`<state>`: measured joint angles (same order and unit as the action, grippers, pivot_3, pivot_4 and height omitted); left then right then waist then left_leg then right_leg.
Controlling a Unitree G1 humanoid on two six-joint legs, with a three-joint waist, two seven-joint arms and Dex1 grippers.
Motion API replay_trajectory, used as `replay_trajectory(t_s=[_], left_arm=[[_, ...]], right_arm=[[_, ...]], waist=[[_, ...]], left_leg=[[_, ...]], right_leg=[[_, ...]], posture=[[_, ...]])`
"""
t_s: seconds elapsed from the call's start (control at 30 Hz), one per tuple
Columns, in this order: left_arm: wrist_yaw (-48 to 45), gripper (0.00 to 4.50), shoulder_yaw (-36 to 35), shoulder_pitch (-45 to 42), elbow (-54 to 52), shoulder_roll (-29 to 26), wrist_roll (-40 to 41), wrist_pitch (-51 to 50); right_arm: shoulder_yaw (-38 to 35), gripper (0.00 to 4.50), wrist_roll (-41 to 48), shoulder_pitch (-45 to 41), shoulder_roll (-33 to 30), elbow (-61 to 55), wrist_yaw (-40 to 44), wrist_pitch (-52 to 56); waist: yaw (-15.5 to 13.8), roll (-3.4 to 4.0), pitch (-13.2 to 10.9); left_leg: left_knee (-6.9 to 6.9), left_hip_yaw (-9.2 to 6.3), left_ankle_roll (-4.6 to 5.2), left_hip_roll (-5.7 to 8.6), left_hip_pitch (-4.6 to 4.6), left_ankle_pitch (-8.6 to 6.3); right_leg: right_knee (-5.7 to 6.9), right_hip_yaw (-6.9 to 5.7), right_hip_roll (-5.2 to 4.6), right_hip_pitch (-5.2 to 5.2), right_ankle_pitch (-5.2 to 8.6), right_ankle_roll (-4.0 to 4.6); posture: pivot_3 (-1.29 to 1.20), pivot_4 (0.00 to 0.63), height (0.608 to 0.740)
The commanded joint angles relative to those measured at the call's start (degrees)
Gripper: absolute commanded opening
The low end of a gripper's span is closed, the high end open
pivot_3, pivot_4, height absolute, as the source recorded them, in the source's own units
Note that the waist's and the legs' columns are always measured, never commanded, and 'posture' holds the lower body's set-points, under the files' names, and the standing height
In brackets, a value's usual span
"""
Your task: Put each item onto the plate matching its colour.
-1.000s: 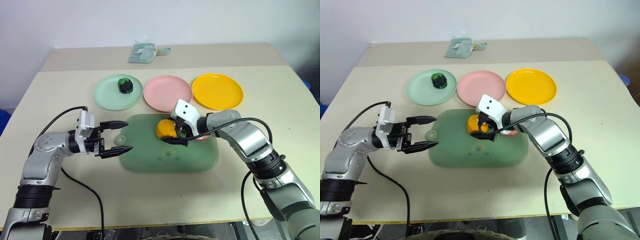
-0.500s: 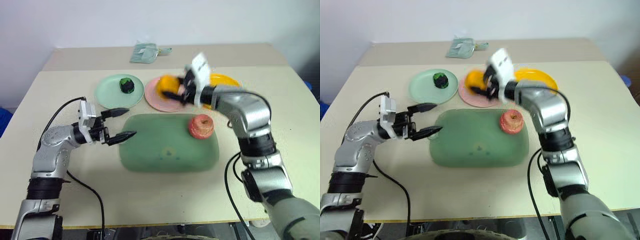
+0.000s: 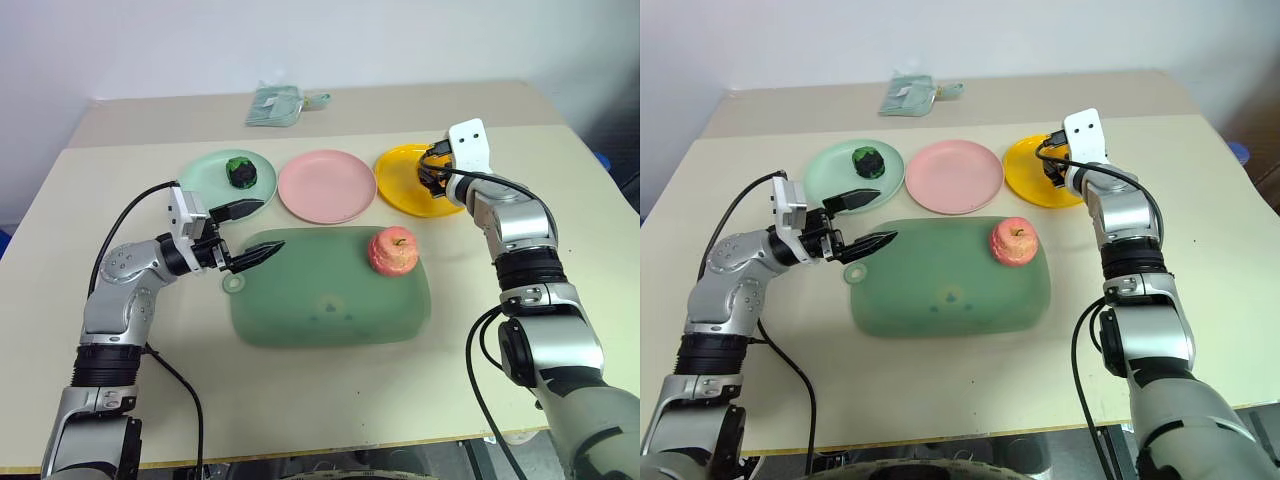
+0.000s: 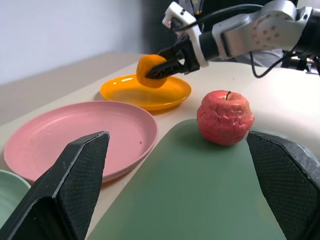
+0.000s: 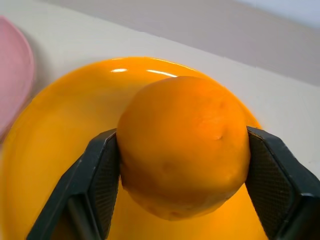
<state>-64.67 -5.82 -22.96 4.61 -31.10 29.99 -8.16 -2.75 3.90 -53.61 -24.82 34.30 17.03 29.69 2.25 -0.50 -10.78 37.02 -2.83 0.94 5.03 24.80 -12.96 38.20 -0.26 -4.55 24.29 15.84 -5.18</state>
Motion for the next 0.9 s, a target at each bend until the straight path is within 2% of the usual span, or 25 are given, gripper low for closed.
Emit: replay_trajectory(t_s=[0.03, 0.13, 0.27, 0.37, 0.5, 0.6, 0.7, 0.9], left_arm=[[0.2, 4.5, -1.1, -0.5, -1.2, -0.7, 0.0, 0.5], [-0.5, 4.5, -1.0, -0.2, -2.1, -1.1, 0.6, 0.0], [-4.5, 4.5, -2.2, 1.4, -5.4, -3.7, 6.7, -6.6], [-6.4, 4.5, -2.5, 2.1, -7.0, -5.2, 8.8, -8.9], [-8.9, 4.5, -2.0, 3.2, -8.5, -7.5, 10.5, -12.5], [-9.8, 4.5, -1.9, 3.7, -9.2, -8.5, 11.0, -14.4], [-10.2, 4.5, -1.4, 4.1, -9.6, -8.7, 9.8, -14.0], [-10.2, 4.5, -1.4, 3.8, -9.1, -8.5, 9.3, -14.2]], right_arm=[[-0.6, 4.43, 0.0, -0.9, -0.4, -2.8, 0.5, -1.0], [-2.0, 4.43, 2.0, -1.3, -0.9, -5.3, 3.0, -2.2], [-5.3, 4.43, 14.4, 1.5, -2.0, -19.1, 16.7, 4.0], [-1.8, 4.43, 20.1, 8.0, -7.2, -31.6, 27.5, 11.0], [-0.7, 4.43, 26.3, 14.1, -13.8, -42.4, 35.7, 17.8], [1.1, 4.43, 26.5, 16.7, -17.8, -45.3, 38.1, 19.7], [5.8, 4.43, 21.5, 18.7, -21.8, -45.2, 38.7, 17.1], [10.5, 4.43, 17.3, 21.6, -24.1, -43.2, 39.9, 15.1]], waist=[[0.0, 0.0, 0.0], [-0.2, 0.0, 0.0], [-0.2, 0.03, 0.0], [-0.9, 0.02, 0.0], [-1.6, 0.02, 0.0], [-1.7, 0.03, 0.0], [-1.6, 0.02, 0.0], [-1.6, 0.02, 0.0]], left_leg=[[0.01, 0.0, 0.0, 0.0, 0.0, 0.0], [0.01, -0.01, 0.0, 0.0, 0.0, 0.0], [0.0, -0.02, 0.01, 0.01, 0.01, -0.01], [0.0, -0.07, 0.06, 0.0, 0.01, -0.04], [0.1, -0.08, 0.34, 0.01, 0.01, -0.21], [0.16, -0.09, 0.42, 0.01, 0.01, -0.26], [0.14, -0.09, 0.42, 0.0, 0.01, -0.26], [0.1, -0.08, 0.41, 0.0, 0.01, -0.26]], right_leg=[[0.0, 0.0, 0.0, 0.0, 0.0, 0.0], [0.0, 0.0, 0.0, 0.0, 0.0, 0.0], [-0.01, 0.0, -0.02, 0.0, 0.0, 0.0], [-0.04, -0.01, -0.01, -0.02, 0.0, 0.0], [-0.09, 0.0, -0.04, -0.1, 0.0, 0.0], [-0.07, -0.01, -0.05, -0.13, 0.0, 0.0], [-0.08, -0.01, -0.06, -0.11, 0.0, 0.0], [-0.1, 0.0, -0.08, -0.09, 0.0, 0.01]], posture=[[0.0, 0.15, 0.729], [0.0, 0.15, 0.729], [0.0, 0.15, 0.729], [0.0, 0.15, 0.729], [0.0, 0.15, 0.729], [0.0, 0.15, 0.729], [0.0, 0.15, 0.729], [0.0, 0.15, 0.729]])
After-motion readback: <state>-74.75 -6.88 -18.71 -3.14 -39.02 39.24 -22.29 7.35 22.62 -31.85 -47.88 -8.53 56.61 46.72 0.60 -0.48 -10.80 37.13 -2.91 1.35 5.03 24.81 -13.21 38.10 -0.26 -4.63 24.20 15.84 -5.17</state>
